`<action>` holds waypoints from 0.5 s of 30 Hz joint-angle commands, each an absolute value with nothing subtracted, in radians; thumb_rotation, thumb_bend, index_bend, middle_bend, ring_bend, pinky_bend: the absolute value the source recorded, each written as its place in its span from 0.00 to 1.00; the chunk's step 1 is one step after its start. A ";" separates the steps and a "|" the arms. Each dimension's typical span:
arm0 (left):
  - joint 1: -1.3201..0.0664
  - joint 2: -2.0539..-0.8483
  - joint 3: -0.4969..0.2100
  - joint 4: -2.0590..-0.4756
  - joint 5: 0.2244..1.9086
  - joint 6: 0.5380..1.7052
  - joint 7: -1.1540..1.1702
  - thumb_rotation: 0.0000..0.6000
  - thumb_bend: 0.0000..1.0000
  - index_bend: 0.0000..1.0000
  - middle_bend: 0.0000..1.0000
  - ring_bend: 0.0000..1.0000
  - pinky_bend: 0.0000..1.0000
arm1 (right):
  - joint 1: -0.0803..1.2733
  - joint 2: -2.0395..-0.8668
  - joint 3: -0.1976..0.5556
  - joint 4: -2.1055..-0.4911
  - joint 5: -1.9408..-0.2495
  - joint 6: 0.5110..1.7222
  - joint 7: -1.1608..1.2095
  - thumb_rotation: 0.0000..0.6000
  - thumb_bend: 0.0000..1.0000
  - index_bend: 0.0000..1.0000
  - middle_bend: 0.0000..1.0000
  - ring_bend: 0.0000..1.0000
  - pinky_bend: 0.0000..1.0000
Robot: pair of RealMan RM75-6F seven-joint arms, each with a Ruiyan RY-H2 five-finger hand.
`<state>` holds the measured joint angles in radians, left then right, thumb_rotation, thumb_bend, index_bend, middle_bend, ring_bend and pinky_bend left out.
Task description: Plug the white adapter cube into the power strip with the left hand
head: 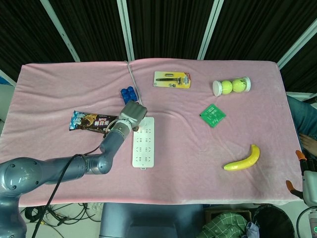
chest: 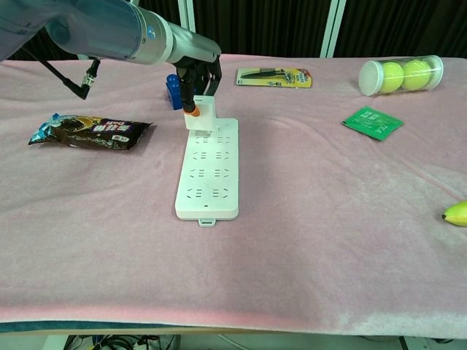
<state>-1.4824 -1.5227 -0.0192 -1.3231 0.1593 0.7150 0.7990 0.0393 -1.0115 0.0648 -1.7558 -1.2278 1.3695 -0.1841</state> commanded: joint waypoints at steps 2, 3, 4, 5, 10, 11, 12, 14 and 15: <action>-1.494 -1.515 -0.010 -1.340 0.126 0.728 0.819 1.00 0.47 0.63 0.62 0.26 0.22 | 0.039 -1.011 0.064 -1.756 -1.228 1.369 -0.183 1.00 0.20 0.00 0.04 0.13 0.19; -1.496 -1.514 -0.009 -1.342 0.119 0.729 0.824 1.00 0.47 0.63 0.62 0.27 0.22 | 0.039 -1.011 0.064 -1.756 -1.228 1.369 -0.183 1.00 0.20 0.00 0.04 0.13 0.19; -1.499 -1.513 -0.006 -1.346 0.110 0.730 0.829 1.00 0.47 0.63 0.62 0.26 0.22 | 0.040 -1.011 0.064 -1.756 -1.229 1.369 -0.183 1.00 0.20 0.00 0.04 0.13 0.19; -1.500 -1.513 -0.005 -1.348 0.104 0.731 0.832 1.00 0.47 0.63 0.62 0.27 0.22 | 0.040 -1.011 0.064 -1.756 -1.229 1.369 -0.183 1.00 0.20 0.00 0.04 0.13 0.19; -1.508 -1.514 -0.006 -1.353 0.076 0.723 0.840 1.00 0.47 0.63 0.62 0.27 0.22 | 0.040 -1.011 0.064 -1.756 -1.231 1.369 -0.186 1.00 0.20 0.00 0.04 0.13 0.19; -1.509 -1.513 -0.007 -1.353 0.074 0.721 0.839 1.00 0.47 0.63 0.62 0.27 0.22 | 0.040 -1.011 0.064 -1.756 -1.231 1.370 -0.187 1.00 0.19 0.00 0.04 0.13 0.19; -1.509 -1.513 -0.009 -1.354 0.072 0.718 0.837 1.00 0.47 0.63 0.62 0.27 0.22 | 0.040 -1.011 0.064 -1.755 -1.231 1.370 -0.186 1.00 0.20 0.00 0.04 0.13 0.19; -1.510 -1.511 -0.008 -1.354 0.069 0.716 0.837 1.00 0.47 0.63 0.62 0.27 0.22 | 0.040 -1.011 0.064 -1.755 -1.230 1.369 -0.187 1.00 0.20 0.00 0.04 0.13 0.19; -1.510 -1.510 -0.006 -1.354 0.067 0.715 0.839 1.00 0.47 0.63 0.62 0.27 0.22 | 0.040 -1.011 0.064 -1.755 -1.230 1.368 -0.186 1.00 0.20 0.00 0.04 0.13 0.19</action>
<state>-1.5100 -1.5104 -0.0065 -1.3538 0.0677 0.7157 0.8379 0.0402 -1.0108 0.0637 -1.7547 -1.2299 1.3686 -0.1864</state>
